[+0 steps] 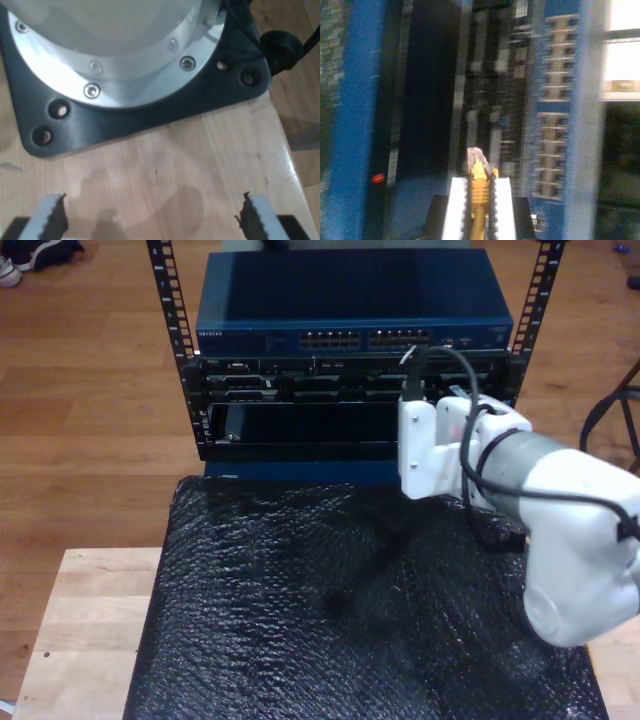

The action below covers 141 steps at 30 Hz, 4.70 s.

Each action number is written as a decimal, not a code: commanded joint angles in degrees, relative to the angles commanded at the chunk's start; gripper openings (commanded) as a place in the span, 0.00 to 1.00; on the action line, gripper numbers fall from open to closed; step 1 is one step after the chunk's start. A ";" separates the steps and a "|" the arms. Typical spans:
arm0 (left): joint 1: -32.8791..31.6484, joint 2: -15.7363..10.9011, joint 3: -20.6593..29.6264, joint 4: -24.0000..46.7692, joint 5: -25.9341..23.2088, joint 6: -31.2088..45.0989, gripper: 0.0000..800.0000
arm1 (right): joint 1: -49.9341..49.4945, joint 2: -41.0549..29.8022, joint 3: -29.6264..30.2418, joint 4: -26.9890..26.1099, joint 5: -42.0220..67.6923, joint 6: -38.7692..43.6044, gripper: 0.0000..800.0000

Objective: Grab the cable and plug it in

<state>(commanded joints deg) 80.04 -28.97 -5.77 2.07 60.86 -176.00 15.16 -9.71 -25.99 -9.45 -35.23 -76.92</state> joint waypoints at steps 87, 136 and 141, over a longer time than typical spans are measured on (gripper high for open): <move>0.00 0.00 0.00 0.00 0.00 0.00 1.00 | 9.23 48.44 -35.52 39.47 -44.31 -22.95 0.00; 0.00 0.00 0.00 0.00 0.00 0.00 1.00 | 11.16 51.87 -41.85 42.37 -40.62 -22.59 0.00; 0.00 0.00 0.00 0.00 0.00 0.00 1.00 | 11.16 52.40 -42.11 42.37 -40.62 -22.59 0.00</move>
<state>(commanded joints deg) 80.04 -28.97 -5.77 2.07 60.86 -176.00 26.33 42.68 -68.10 32.92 -75.85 -99.52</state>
